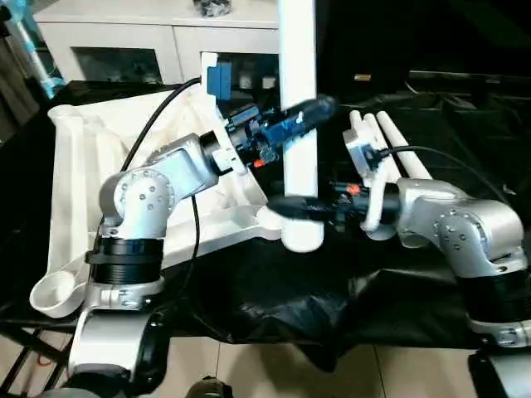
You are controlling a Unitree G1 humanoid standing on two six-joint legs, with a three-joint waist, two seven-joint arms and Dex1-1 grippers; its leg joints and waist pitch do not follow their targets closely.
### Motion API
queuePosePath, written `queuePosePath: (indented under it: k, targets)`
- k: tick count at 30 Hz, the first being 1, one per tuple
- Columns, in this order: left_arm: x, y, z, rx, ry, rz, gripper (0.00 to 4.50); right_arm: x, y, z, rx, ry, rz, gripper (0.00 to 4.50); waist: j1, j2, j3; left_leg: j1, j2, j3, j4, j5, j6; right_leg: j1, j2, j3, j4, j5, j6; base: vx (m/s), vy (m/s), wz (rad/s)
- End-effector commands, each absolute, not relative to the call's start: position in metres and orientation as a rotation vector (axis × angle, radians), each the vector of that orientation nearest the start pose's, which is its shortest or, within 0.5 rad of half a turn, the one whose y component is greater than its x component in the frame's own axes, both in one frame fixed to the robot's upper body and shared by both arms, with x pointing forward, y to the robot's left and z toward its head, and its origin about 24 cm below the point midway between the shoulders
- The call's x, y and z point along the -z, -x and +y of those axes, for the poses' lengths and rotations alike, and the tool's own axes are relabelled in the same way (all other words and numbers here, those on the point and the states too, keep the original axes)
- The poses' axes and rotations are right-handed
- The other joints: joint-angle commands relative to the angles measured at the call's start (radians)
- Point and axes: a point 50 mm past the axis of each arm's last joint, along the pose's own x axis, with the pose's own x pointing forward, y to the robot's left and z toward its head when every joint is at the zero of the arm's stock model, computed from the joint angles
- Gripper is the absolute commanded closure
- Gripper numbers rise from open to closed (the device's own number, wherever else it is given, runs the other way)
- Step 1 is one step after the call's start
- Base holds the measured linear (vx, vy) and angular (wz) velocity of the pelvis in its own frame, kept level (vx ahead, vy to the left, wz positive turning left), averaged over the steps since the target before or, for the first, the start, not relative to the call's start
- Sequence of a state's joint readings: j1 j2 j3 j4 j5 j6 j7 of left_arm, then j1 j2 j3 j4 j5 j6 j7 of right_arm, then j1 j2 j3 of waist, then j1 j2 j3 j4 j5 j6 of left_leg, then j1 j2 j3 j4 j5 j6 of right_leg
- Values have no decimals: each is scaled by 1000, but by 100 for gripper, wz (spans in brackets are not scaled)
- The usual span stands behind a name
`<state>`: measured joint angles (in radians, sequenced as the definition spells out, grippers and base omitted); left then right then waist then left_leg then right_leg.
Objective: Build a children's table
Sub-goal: Pick table leg
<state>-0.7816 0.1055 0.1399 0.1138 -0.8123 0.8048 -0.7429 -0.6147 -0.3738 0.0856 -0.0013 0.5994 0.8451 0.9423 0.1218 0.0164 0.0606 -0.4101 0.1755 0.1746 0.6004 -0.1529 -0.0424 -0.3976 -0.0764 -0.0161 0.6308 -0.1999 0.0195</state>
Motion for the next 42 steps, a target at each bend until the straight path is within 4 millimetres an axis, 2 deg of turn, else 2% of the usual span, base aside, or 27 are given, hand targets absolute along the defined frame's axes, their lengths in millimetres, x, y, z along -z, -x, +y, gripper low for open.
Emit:
queuePosePath:
  k: [1,2,4,7,9,11,14,16,19,20,21,22,25,26,28,31,32,38,39,42]
  targets:
    - [-216,-328,71,1173,521,-78,186,-154,-310,-110,-1161,-182,243,227,1,-1,-81,33,38,-12,-63,-173,-21,44,-51,20,-68,-67,-237,0,0,0]
    - [-215,-331,70,1111,491,-89,154,-154,-312,-109,-1134,-188,232,245,-1,-2,-80,32,38,-13,-66,-183,-26,44,-51,19,-71,-81,-224,0,0,0]
    - [-214,-336,69,1022,475,-78,151,-155,-314,-107,-1101,-188,214,248,-3,-3,-81,33,38,-14,-66,-184,-33,45,-51,20,-71,-83,-211,0,0,0]
    - [-210,-342,64,895,390,-44,154,-155,-318,-102,-1033,-182,189,254,-4,-3,-83,32,36,-14,-66,-170,-36,44,-49,20,-69,-64,-195,0,0,0]
    - [-209,-344,62,846,400,-26,154,-155,-319,-99,-1024,-178,182,255,-4,-2,-83,31,35,-13,-64,-165,-35,45,-50,20,-68,-57,-199,0,0,0]
    - [-209,-347,61,792,406,-18,186,-155,-319,-97,-1014,-173,176,255,-4,-3,-83,30,35,-14,-63,-156,-31,46,-49,20,-67,-37,-202,0,0,0]
    - [-210,-351,61,727,392,-51,191,-156,-320,-93,-999,-169,163,255,-4,-5,-82,30,34,-13,-63,-161,-23,46,-49,20,-72,-50,-197,0,0,0]
    - [-210,-351,61,732,393,-58,233,-157,-320,-92,-996,-162,160,255,-4,-6,-81,30,34,-13,-64,-164,-23,47,-49,20,-72,-63,-192,0,0,0]
    - [-212,-349,60,754,399,-62,233,-157,-321,-93,-985,-150,156,255,-3,-5,-82,30,34,-12,-63,-158,-23,44,-50,20,-71,-60,-196,0,0,0]
    - [-212,-348,59,771,402,-62,252,-156,-321,-93,-974,-139,153,220,-4,-4,-82,30,34,-13,-62,-161,-23,44,-49,20,-71,-60,-197,0,0,0]
    - [-212,-347,58,780,408,-59,252,-156,-322,-94,-967,-135,152,220,-4,-5,-82,30,35,-13,-63,-161,-24,44,-49,20,-70,-61,-198,0,0,0]
    - [-211,-347,58,786,412,-56,258,-155,-323,-96,-966,-145,157,185,-5,-3,-81,31,34,-13,-63,-166,-25,44,-48,20,-71,-62,-199,0,0,0]
    - [-211,-346,56,808,410,-51,262,-156,-323,-100,-978,-148,164,183,-5,-4,-81,31,35,-13,-63,-171,-22,44,-48,20,-71,-63,-200,0,0,0]
    - [-211,-345,55,816,408,-50,264,-156,-323,-101,-982,-142,166,160,-4,-4,-81,31,35,-13,-63,-169,-20,45,-48,20,-71,-60,-200,0,0,0]
    - [-212,-344,54,834,401,-50,264,-157,-322,-104,-1008,-132,177,143,-4,-6,-81,30,34,-12,-62,-163,-17,45,-47,20,-71,-53,-201,0,0,0]
    - [-212,-343,53,863,374,-49,264,-163,-319,-116,-1078,-100,202,143,1,-8,-81,32,36,-12,-60,-162,-5,49,-48,21,-71,-52,-198,0,0,0]
    - [-212,-343,53,866,372,-51,264,-165,-319,-118,-1087,-100,204,143,-1,-9,-80,29,34,-12,-60,-155,-2,48,-48,21,-70,-48,-200,0,0,0]
    - [-213,-339,52,926,367,-45,264,-171,-314,-133,-1187,-96,239,143,-2,-11,-83,27,34,-11,-55,-134,24,50,-50,19,-68,-32,-230,0,0,0]
    - [-213,-339,52,928,367,-45,264,-171,-314,-133,-1188,-96,240,143,-1,-21,-83,28,35,-10,-55,-127,31,51,-52,18,-66,-37,-238,0,0,0]
    - [-213,-331,48,1010,365,-34,264,-169,-313,-134,-1230,-92,276,143,0,-17,-82,30,37,-8,-53,-125,38,48,-52,19,-67,-49,-249,0,0,0]
